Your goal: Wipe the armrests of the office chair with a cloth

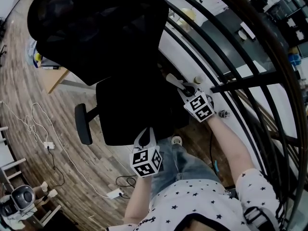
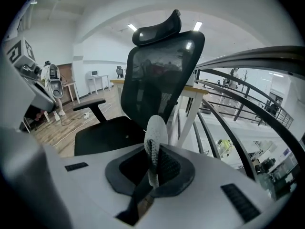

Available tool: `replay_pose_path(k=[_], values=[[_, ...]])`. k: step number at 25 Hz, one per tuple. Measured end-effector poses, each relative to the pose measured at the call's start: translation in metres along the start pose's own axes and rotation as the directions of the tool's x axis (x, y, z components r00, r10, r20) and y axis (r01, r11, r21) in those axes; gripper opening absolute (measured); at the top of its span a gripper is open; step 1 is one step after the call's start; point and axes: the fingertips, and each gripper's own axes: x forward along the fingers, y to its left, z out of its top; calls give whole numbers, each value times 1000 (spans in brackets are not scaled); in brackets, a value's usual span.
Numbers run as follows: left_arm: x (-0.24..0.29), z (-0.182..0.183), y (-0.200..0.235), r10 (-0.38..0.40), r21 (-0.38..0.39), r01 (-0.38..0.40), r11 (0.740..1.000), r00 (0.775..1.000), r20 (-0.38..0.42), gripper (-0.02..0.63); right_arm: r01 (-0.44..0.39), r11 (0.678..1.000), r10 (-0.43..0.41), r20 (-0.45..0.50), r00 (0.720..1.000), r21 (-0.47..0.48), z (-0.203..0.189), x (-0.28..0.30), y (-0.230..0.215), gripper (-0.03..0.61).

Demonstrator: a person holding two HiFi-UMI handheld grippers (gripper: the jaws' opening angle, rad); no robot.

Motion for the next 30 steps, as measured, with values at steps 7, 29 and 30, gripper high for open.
replay_pose_path(k=[7,29,30], values=[[5,-5,5,11,-12,-12,1000,1000,-26,8,-6,998,1,-74,997,-64,-12,26,-15,26],[9,-17,17,20,-28,-22,999,998,-59,8,-69,997,73,-159,985,29,-43,65,-7,26],[9,-17,18,22,-29,-24,999,998,-58,8,-70,997,76,-155,985,45,-43,65,-7,26]])
